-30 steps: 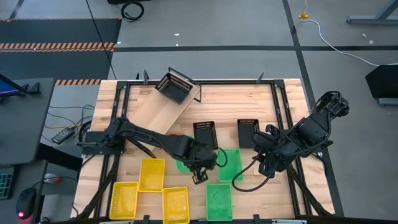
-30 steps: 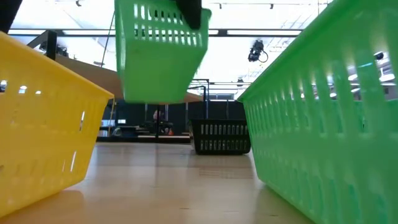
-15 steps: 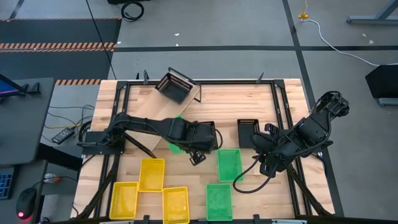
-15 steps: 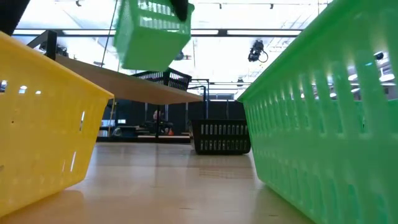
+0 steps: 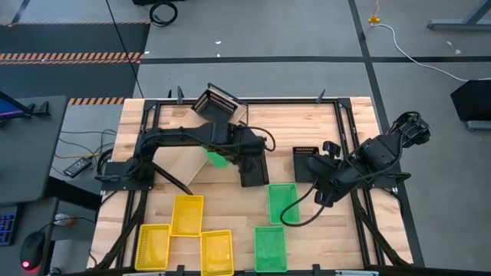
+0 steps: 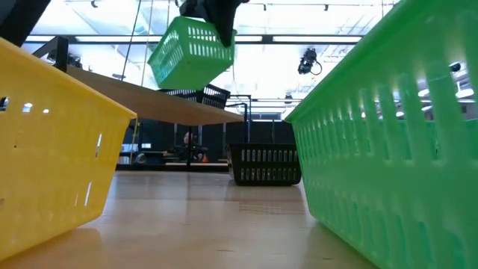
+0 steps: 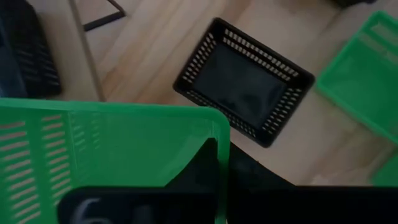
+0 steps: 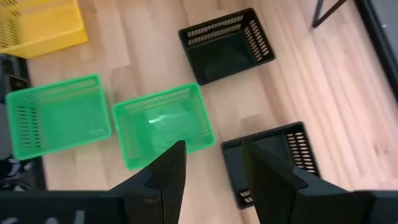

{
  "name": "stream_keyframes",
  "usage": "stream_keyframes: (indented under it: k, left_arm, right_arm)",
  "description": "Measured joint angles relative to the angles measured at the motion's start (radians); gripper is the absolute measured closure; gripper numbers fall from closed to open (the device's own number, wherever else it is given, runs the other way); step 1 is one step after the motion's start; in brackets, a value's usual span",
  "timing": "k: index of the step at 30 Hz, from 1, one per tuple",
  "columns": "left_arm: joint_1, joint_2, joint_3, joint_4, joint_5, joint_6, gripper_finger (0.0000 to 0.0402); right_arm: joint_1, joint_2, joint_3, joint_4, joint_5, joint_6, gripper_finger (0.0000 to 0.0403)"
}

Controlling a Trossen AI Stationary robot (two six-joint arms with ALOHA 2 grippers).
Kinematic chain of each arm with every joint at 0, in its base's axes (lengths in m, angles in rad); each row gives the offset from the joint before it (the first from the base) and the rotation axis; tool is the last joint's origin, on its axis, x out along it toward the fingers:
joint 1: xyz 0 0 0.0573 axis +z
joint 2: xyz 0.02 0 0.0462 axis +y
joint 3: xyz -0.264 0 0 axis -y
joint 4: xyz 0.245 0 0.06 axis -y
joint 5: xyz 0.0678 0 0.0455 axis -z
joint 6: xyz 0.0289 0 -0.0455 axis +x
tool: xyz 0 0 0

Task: Stack baskets on shelf by color
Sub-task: Put the top left green bin on the shelf

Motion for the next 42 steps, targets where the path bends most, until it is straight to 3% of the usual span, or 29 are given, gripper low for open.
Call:
stream_keyframes:
  k: [9,18,26,42]
  left_arm:
    - [-0.005,-0.083,-0.013,0.001,-0.019,-0.106,0.0395]
    - [-0.005,-0.178,-0.217,0.0,0.017,-0.235,0.0395]
    - [-0.012,-0.26,-0.433,-0.001,0.089,-0.326,0.0395]
    - [0.016,-0.3,-0.517,0.0,0.106,-0.279,0.039]
  right_arm:
    - [-0.064,0.0,0.0,-0.052,0.0,-0.201,0.0241]
    - [-0.104,-0.027,0.0,-0.047,-0.002,-0.362,0.0241]
    - [-0.127,-0.083,0.0,-0.043,0.011,-0.386,0.0241]
    - [-0.188,-0.122,0.0,-0.027,0.018,-0.38,0.0241]
